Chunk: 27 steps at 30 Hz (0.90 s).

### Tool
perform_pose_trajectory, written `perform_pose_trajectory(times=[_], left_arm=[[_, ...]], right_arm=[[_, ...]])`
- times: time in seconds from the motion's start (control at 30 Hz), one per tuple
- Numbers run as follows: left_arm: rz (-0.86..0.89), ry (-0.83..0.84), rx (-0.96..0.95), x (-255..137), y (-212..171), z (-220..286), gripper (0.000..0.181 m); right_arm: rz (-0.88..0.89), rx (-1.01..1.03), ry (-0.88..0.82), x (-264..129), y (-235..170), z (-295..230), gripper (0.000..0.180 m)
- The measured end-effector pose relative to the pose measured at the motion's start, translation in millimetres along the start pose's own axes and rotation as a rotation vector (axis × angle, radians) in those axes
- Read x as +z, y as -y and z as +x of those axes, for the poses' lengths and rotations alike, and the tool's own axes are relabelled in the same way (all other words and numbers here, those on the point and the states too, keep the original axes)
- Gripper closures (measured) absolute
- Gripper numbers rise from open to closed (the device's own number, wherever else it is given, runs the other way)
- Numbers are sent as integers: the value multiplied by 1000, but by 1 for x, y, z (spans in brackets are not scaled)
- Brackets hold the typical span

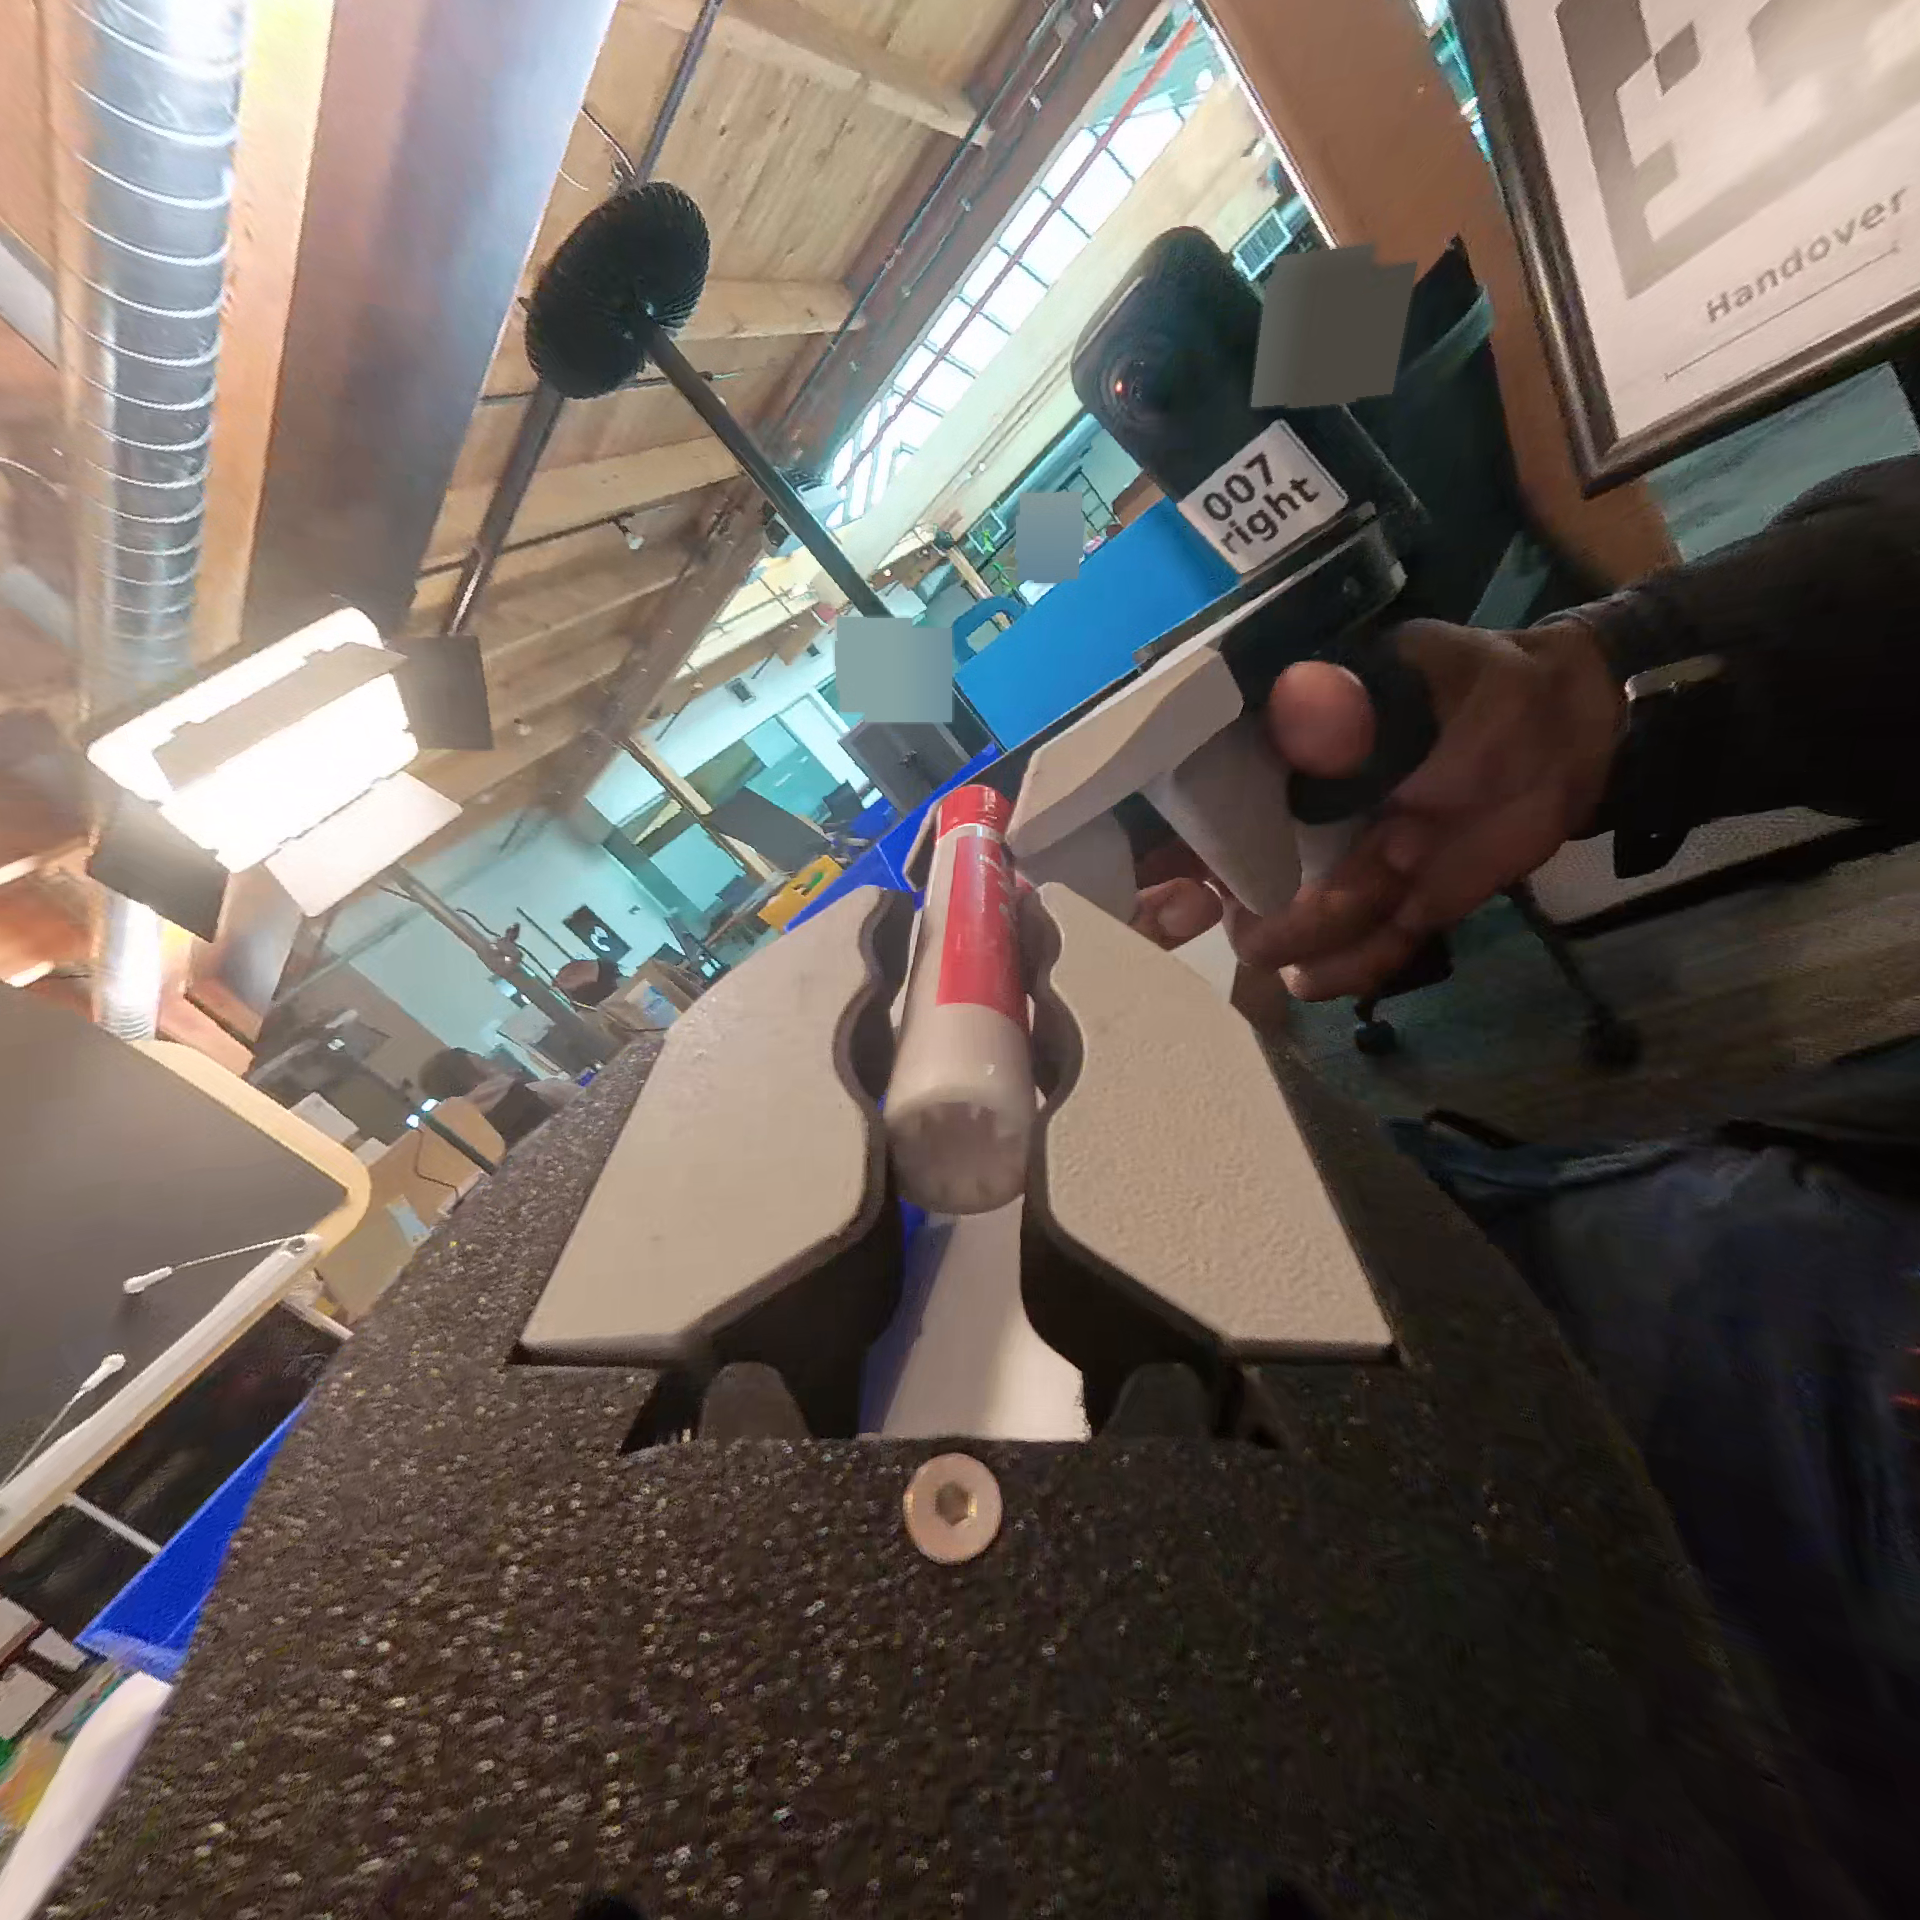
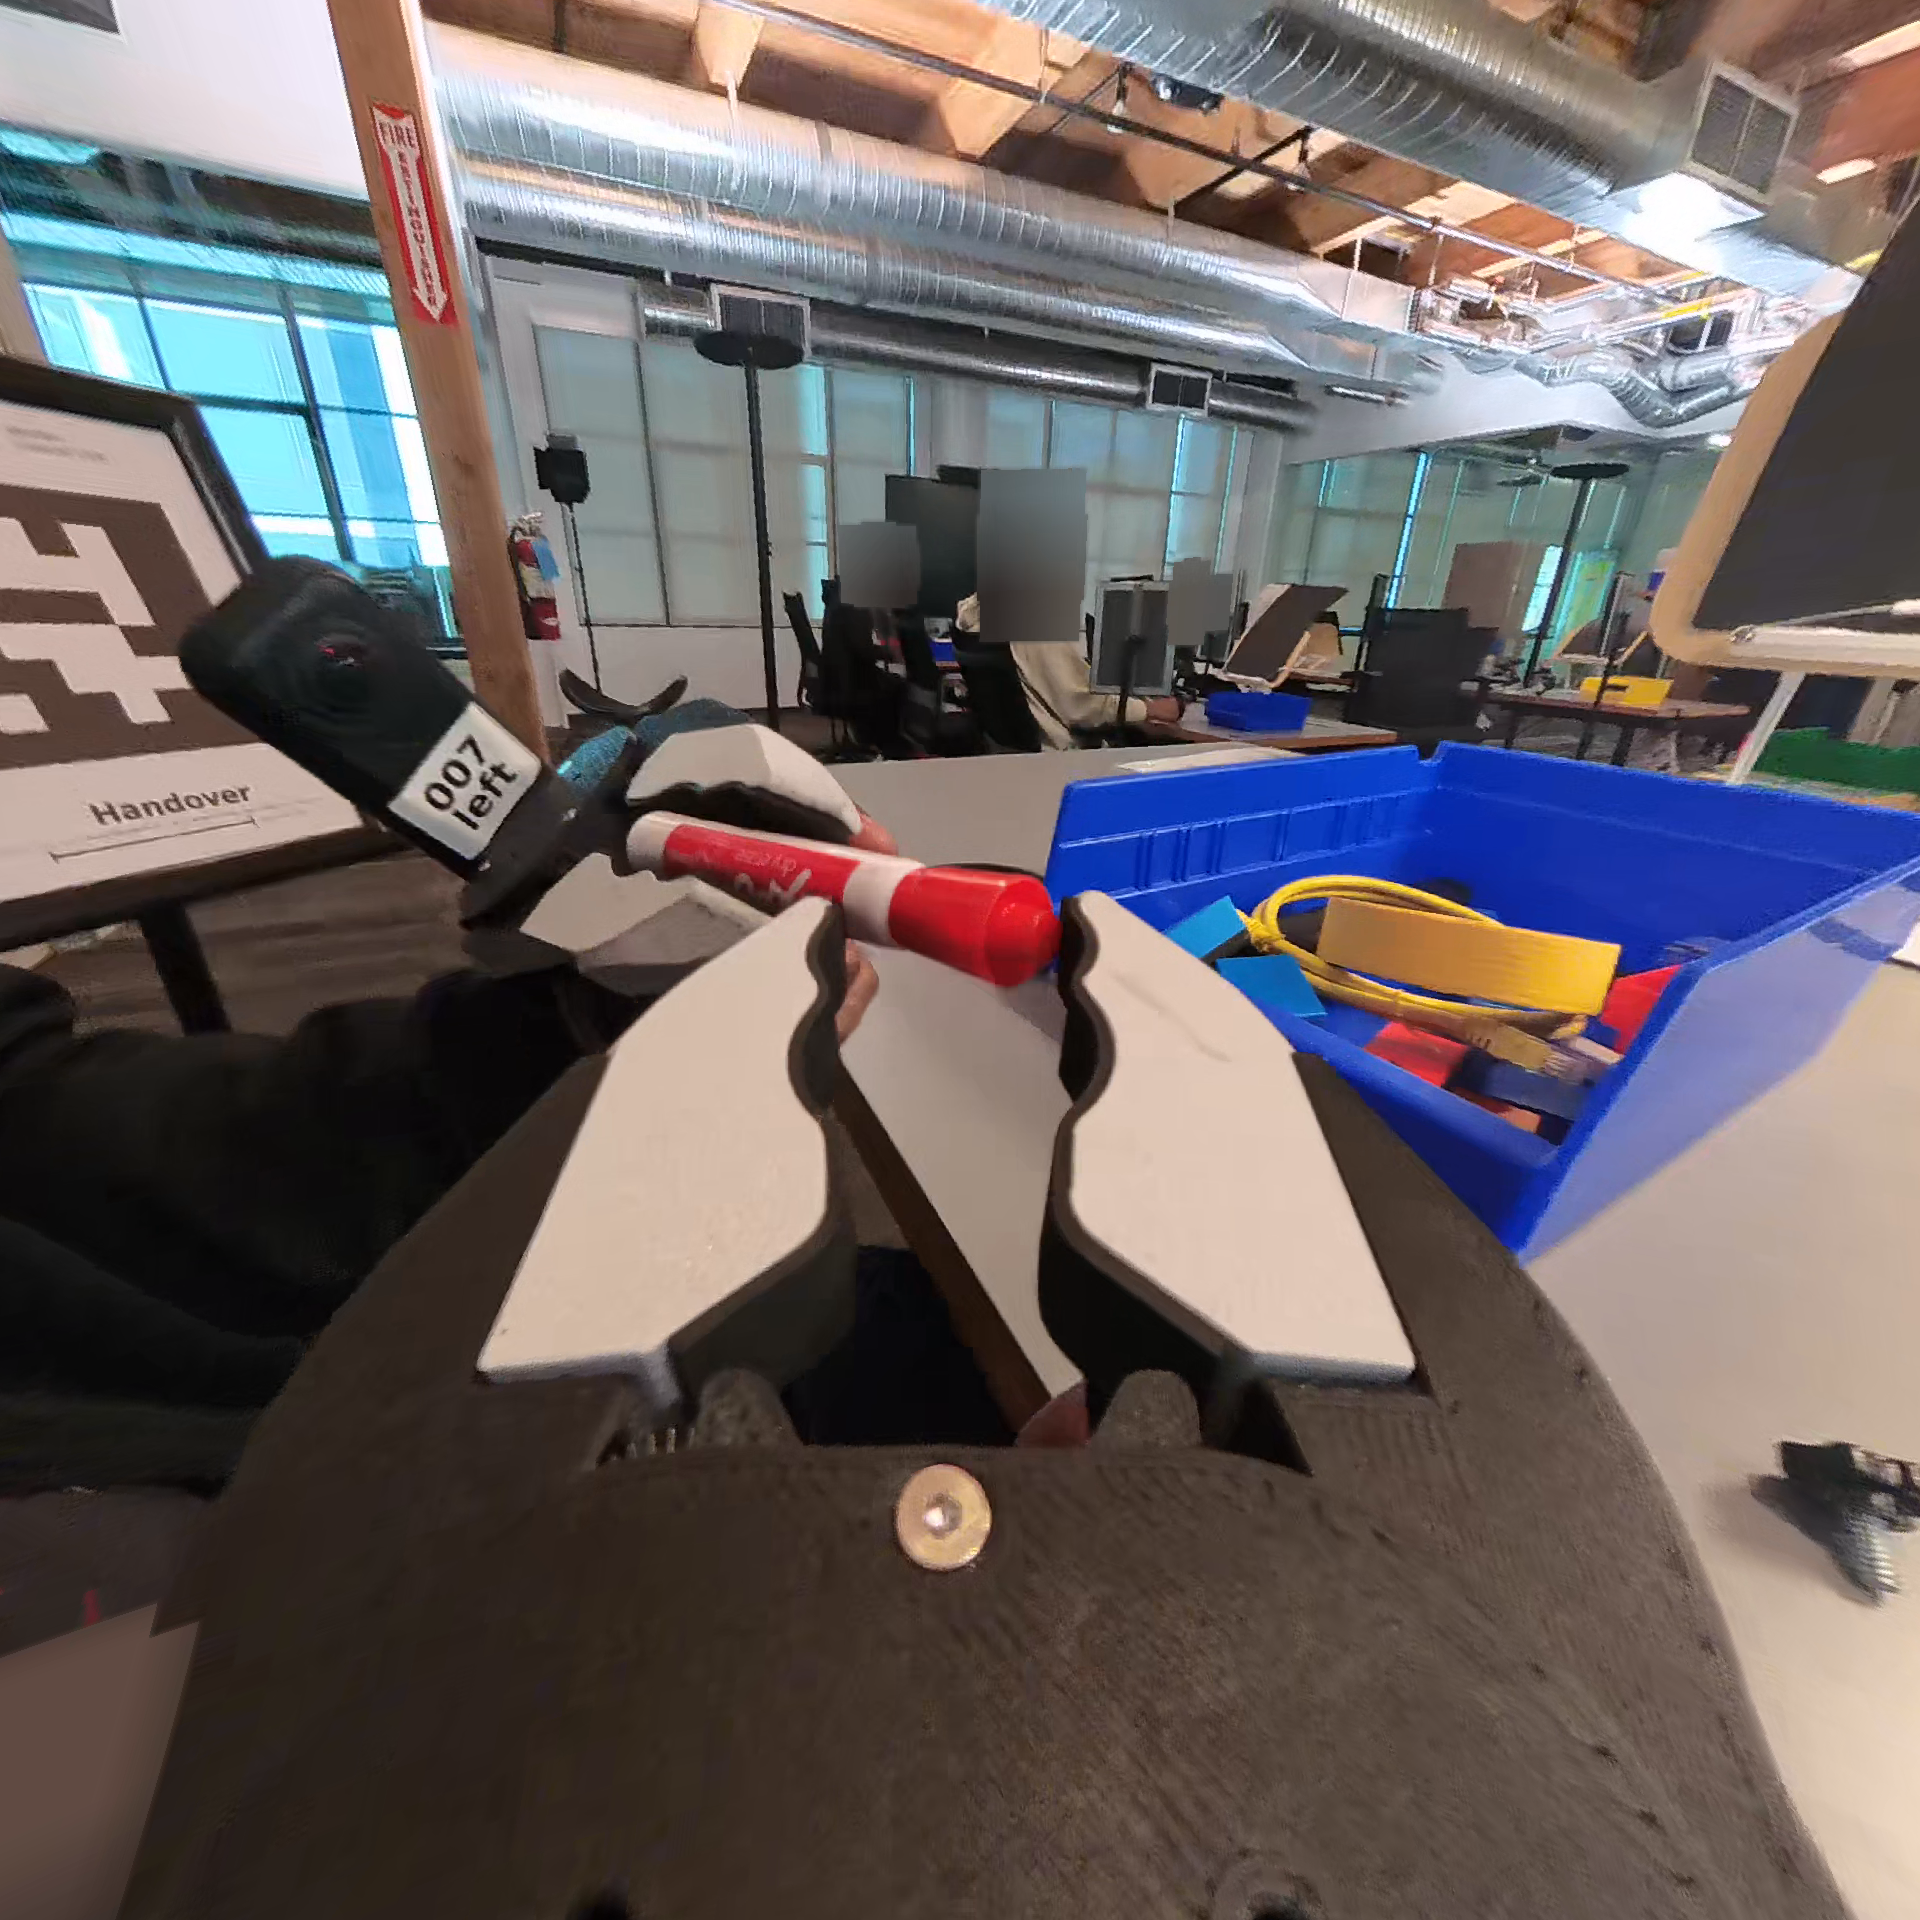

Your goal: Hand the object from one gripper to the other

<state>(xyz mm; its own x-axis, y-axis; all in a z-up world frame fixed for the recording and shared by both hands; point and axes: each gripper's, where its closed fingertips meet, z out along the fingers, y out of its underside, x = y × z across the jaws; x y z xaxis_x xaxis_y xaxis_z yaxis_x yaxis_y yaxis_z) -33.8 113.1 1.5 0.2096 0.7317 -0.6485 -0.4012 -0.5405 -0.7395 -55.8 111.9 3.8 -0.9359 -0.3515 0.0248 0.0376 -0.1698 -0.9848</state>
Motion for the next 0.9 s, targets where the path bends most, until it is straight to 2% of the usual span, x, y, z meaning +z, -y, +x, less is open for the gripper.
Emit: perform_pose_trajectory(times=[0.2, 0.43, 0.57, 0.73, 0.9], left_arm=[[13, 22, -58, -9, 1, -13, 158], [-184, 30, -32, -13, -20, -23, 158], [-178, 1, -81, -7, -21, -15, 158], [-154, -65, -202, 3, -24, 0, 158], [-127, -130, -338, 10, -24, 11, 159]], right_arm=[[42, -130, -16, -18, 17, 9, 141], [-98, -682, -236, -16, 0, 16, 140], [-118, -896, -383, -7, -8, 19, 135], [-134, -987, -457, 2, -19, 15, 134], [-225, -987, -480, 8, -39, 23, 154]])
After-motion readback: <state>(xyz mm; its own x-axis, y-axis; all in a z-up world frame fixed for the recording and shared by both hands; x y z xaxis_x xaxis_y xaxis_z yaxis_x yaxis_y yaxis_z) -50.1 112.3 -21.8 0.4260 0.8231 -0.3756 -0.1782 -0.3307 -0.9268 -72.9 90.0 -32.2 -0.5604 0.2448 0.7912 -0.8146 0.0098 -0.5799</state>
